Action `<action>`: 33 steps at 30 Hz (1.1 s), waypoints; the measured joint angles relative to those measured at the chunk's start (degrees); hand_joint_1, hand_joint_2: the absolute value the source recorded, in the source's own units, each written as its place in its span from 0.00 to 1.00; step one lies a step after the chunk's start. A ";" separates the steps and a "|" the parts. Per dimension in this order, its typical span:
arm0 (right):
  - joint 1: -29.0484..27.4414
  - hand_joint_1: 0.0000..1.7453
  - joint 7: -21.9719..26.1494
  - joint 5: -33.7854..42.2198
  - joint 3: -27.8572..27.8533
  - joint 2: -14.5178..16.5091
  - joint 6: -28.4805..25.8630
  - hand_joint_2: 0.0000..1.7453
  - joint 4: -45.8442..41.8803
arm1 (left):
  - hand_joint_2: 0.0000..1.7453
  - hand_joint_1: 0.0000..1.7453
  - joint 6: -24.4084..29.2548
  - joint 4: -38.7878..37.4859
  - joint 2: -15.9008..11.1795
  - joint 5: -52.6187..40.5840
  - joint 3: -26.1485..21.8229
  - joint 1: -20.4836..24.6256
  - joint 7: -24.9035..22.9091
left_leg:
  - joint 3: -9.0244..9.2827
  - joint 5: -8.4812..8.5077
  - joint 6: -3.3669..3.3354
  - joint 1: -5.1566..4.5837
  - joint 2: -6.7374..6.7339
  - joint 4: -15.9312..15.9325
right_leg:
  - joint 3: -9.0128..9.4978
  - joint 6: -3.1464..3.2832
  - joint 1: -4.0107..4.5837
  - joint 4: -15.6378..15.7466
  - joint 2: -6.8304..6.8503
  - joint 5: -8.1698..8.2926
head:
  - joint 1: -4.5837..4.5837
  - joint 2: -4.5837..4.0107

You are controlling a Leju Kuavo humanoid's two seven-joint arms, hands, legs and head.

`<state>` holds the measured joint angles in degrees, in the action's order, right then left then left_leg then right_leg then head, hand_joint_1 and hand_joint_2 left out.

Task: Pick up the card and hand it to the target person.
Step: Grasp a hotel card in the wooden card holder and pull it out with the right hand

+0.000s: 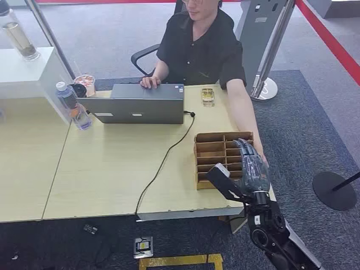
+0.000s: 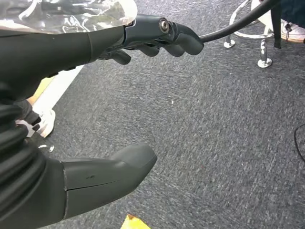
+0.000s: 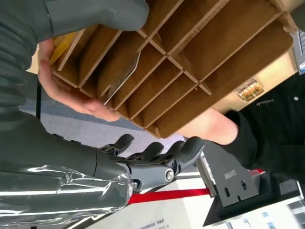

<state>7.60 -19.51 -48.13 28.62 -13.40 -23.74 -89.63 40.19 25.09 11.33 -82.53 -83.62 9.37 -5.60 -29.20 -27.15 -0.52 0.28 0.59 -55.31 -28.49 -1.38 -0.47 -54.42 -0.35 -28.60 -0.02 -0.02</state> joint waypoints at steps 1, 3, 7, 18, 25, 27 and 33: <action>0.14 0.20 -0.14 -0.06 0.05 0.00 -0.12 1.00 0.36 | 1.00 0.00 0.00 0.00 -0.01 0.00 0.00 0.00 0.10 | 0.00 0.00 0.00 0.00 0.00 0.00 | 0.00 0.00 0.00 0.00 0.00 0.00 | -0.01 0.00; 0.55 0.21 -0.47 -0.18 0.14 0.00 -0.61 1.00 1.48 | 1.00 0.00 0.00 -0.01 -0.06 0.00 0.01 0.00 0.32 | 0.01 0.00 0.00 0.00 0.00 0.00 | 0.00 0.00 0.00 0.00 0.00 0.00 | 0.00 0.00; 1.36 0.21 -0.94 -0.28 0.16 0.00 -2.40 1.00 3.99 | 1.00 0.00 0.00 -0.02 -0.22 -0.02 0.02 -0.02 0.54 | 0.01 0.00 0.00 0.00 0.00 0.00 | 0.00 0.00 0.00 0.00 0.00 0.00 | 0.01 0.00; 2.63 0.17 -1.61 -0.06 -0.81 -0.39 -4.70 1.00 9.33 | 1.00 0.00 0.00 -0.02 -0.55 0.13 0.17 -0.07 1.05 | 0.02 0.00 0.00 0.00 -0.01 0.00 | -0.01 0.00 0.00 0.00 -0.01 0.00 | 0.01 0.00; 2.64 0.83 -2.83 -1.50 -1.41 -0.50 -4.65 1.00 10.96 | 1.00 0.00 0.00 -0.02 -0.59 0.25 0.34 -0.08 1.15 | 0.02 0.00 0.00 0.00 -0.01 0.00 | -0.01 0.00 0.00 0.00 -0.01 0.00 | 0.00 0.00; 2.66 1.00 -3.23 -2.16 -1.57 -0.51 -4.34 1.00 11.27 | 1.00 0.00 0.00 -0.02 -0.61 0.34 0.36 -0.08 1.25 | 0.02 0.00 0.00 0.00 -0.01 0.00 | -0.01 0.00 0.00 0.00 -0.02 0.00 | -0.01 0.00; 2.84 1.00 -4.19 -3.76 -1.72 -0.68 -3.27 1.00 11.89 | 1.00 0.00 0.00 -0.02 -0.66 0.51 0.39 -0.10 1.31 | 0.03 0.00 0.00 0.00 -0.02 0.00 | -0.01 0.00 0.00 0.00 -0.02 0.00 | -0.01 0.00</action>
<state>10.44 -23.70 -51.89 26.90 -14.08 -27.00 -77.74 40.20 25.07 10.68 -82.02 -83.23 9.27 -4.28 -29.17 -27.15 -0.52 0.28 0.57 -55.31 -28.50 -1.38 -0.47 -54.42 -0.37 -28.60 -0.03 -0.02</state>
